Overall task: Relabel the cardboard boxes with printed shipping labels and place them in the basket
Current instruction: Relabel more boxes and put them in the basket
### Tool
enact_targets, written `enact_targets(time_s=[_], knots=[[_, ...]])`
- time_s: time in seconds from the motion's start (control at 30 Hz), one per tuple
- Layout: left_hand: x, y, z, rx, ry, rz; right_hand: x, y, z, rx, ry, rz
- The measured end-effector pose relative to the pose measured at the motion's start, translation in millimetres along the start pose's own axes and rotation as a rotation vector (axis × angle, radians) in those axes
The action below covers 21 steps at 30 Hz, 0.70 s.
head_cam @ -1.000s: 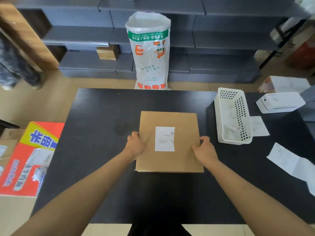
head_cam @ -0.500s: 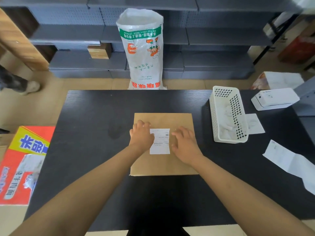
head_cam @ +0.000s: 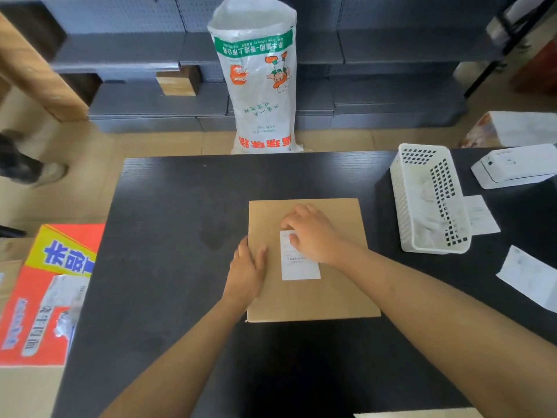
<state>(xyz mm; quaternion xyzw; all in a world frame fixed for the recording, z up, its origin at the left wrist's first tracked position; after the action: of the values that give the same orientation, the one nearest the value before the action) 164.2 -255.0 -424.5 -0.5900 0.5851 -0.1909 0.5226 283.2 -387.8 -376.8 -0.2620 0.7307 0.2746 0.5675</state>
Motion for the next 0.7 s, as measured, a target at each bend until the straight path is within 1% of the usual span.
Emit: enact_targets(time_s=[0.17,0.27,0.5,0.6,0.7], knots=[[1.3,4.3,-0.3,-0.015,-0.020,0.040,0.2,1.7,7.8,-0.091,-0.013,-0.016],[1.8,4.3,-0.3,-0.030,-0.027,0.068,0.6,4.1,9.4,-0.105,0.000,-0.032],[2.3,4.2,-0.9,-0.054,-0.031,0.096,-4.5,7.7,17.6,-0.098,0.134,-0.019],[2.2,4.0,-1.2,-0.048,-0.035,0.082,-1.4,10.0,15.0,-0.088,0.118,-0.066],[2.2,4.3,-1.2,-0.052,-0.041,0.077,3.5,11.6,9.6,-0.088,0.068,-0.116]])
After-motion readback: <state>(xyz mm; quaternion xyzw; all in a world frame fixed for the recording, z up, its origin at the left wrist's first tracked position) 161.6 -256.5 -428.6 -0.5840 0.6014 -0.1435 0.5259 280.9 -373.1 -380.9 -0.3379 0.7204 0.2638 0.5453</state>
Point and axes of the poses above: each hand's wrist, its own z-axis towards the middle knuckle, its own x-axis out of the palm, y = z × x, the point moved 2 cm from there along z, towards the middle knuckle, and after that the axes turned 14 degrees about -z, right-handed, at the moved point
